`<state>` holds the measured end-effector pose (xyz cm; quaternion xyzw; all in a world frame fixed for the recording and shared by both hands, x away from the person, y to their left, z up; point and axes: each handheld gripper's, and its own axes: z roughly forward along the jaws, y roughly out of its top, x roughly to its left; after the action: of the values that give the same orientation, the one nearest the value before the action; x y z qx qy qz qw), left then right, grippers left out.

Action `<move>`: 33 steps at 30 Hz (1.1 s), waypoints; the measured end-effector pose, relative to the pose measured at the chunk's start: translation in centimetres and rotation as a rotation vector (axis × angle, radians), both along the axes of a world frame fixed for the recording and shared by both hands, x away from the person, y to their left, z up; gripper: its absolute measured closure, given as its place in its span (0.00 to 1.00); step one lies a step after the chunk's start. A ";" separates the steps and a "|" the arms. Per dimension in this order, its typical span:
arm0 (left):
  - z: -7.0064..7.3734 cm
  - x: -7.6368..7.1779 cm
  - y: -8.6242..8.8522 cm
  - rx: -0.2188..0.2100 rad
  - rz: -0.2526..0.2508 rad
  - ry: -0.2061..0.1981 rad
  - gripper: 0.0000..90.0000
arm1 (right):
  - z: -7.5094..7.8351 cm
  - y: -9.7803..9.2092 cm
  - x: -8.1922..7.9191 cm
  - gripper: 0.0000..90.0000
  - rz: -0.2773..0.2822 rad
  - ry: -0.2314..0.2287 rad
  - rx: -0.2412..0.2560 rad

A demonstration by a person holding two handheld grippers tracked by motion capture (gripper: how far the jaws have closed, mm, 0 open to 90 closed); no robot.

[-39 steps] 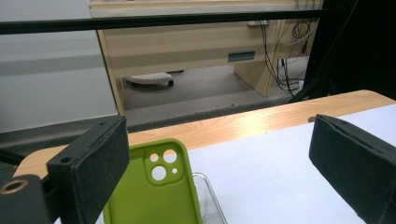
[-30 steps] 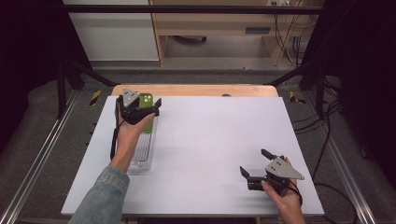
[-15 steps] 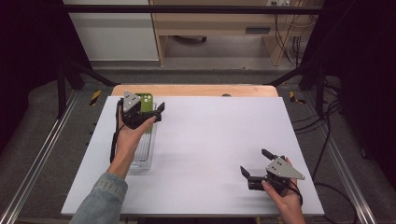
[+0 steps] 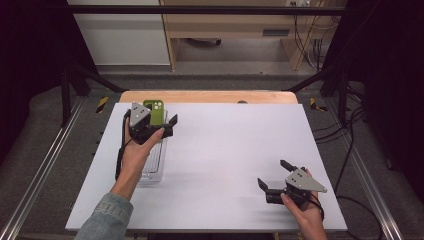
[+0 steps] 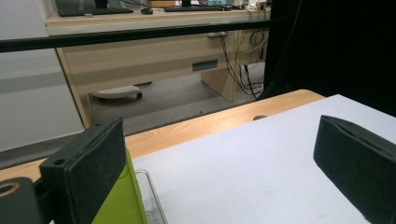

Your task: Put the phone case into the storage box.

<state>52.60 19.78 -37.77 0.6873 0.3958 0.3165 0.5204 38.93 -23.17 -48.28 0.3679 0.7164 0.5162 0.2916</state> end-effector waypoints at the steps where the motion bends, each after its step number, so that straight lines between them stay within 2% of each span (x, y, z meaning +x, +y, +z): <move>1: 0.0 -0.1 0.0 0.000 -0.002 -0.001 0.02 | 0.0 0.0 0.0 0.03 -0.001 0.000 0.001; 4: 0.1 -0.5 0.0 0.019 -0.010 -0.009 0.02 | 0.0 0.0 0.0 0.03 0.001 0.003 0.003; 12: 0.3 -1.6 0.2 0.025 -0.030 -0.020 0.02 | 0.0 -0.1 0.0 0.03 0.002 0.003 0.004; 24: 1.2 -3.2 0.8 -0.007 -0.038 -0.047 0.02 | 0.0 -0.2 0.0 0.03 -0.002 0.004 0.010; 33: 2.2 -4.3 1.8 -0.016 -0.042 -0.069 0.02 | 0.0 -0.1 0.0 0.03 0.000 0.004 0.007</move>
<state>48.27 21.57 -35.60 0.6801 0.3655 0.3257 0.5456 38.96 -23.28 -48.25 0.3699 0.7152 0.5181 0.2886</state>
